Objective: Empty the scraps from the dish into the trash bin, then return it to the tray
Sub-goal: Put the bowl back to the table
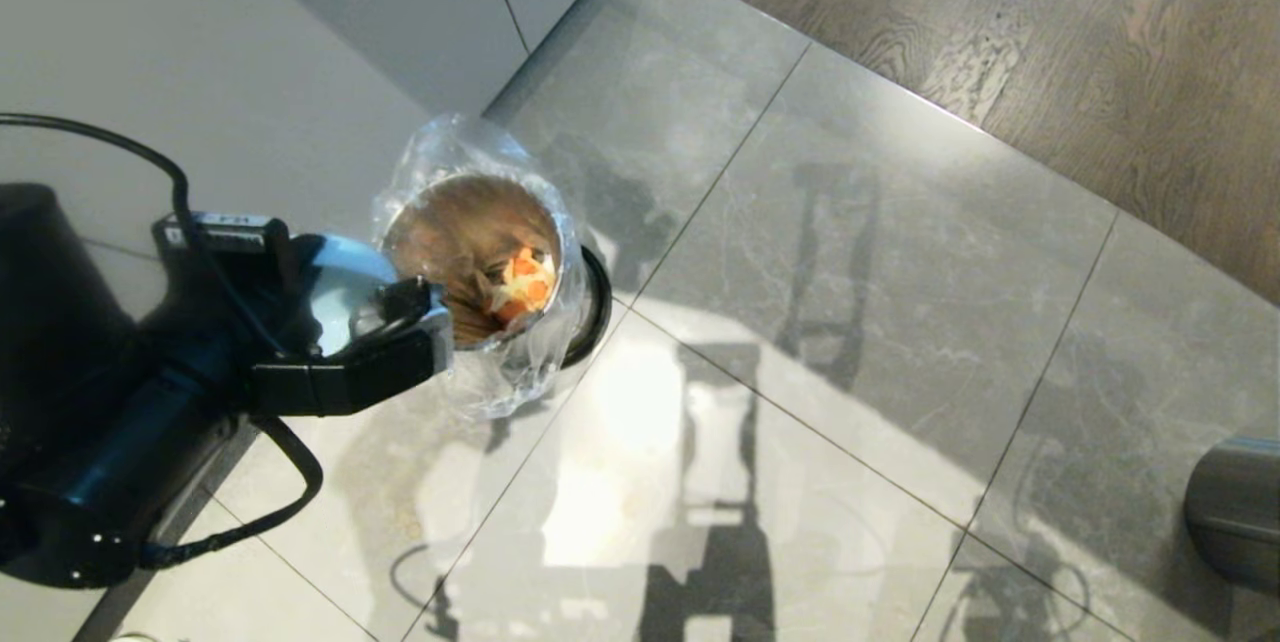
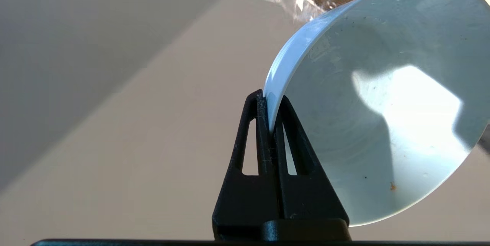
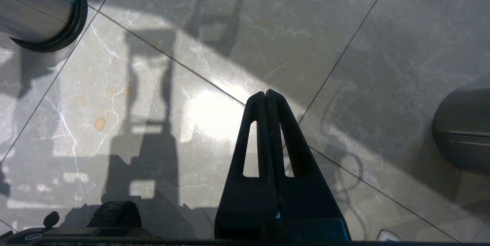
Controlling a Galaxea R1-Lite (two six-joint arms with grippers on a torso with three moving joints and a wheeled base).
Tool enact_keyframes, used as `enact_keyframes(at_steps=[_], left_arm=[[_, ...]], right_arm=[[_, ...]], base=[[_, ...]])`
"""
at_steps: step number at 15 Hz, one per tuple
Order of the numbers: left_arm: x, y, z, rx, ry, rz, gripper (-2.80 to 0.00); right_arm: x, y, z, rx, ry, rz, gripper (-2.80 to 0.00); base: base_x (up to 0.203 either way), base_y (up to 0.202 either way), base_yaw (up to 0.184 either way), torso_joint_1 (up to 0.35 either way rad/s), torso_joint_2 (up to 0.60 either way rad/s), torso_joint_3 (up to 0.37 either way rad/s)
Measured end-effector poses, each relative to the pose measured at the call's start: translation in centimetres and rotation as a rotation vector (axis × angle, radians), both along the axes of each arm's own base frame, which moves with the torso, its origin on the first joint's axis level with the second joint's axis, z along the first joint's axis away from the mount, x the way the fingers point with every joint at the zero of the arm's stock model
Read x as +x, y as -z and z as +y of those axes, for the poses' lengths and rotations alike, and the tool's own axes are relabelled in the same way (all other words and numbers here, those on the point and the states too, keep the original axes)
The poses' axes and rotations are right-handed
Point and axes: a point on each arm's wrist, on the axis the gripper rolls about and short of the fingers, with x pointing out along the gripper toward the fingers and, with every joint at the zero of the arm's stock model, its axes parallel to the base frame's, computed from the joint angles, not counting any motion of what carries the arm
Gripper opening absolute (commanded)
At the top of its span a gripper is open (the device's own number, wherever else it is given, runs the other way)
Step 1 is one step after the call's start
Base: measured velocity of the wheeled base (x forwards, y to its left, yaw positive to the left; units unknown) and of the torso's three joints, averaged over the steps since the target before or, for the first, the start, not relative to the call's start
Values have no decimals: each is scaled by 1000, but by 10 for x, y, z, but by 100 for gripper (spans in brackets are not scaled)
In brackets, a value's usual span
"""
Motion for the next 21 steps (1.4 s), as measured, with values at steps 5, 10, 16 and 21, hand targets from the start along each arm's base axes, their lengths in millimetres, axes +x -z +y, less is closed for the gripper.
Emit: enact_keyframes(at_steps=[5, 10, 16, 21], left_arm=[[-5, 12, 12, -179, -27, 102, -280], [-10, 10, 30, -387, -38, 108, -280], [-35, 16, 44, -679, -81, 192, -280], [-61, 18, 58, -840, -86, 181, -280]], right_arm=[[0, 0, 0, -1, 0, 1, -280], [0, 0, 0, 0, 0, 1, -280], [0, 0, 0, 0, 0, 1, -280], [0, 0, 0, 0, 0, 1, -280]], base=[[0, 0, 0, 0, 0, 0], [0, 0, 0, 0, 0, 0], [0, 0, 0, 0, 0, 0], [0, 0, 0, 0, 0, 0]])
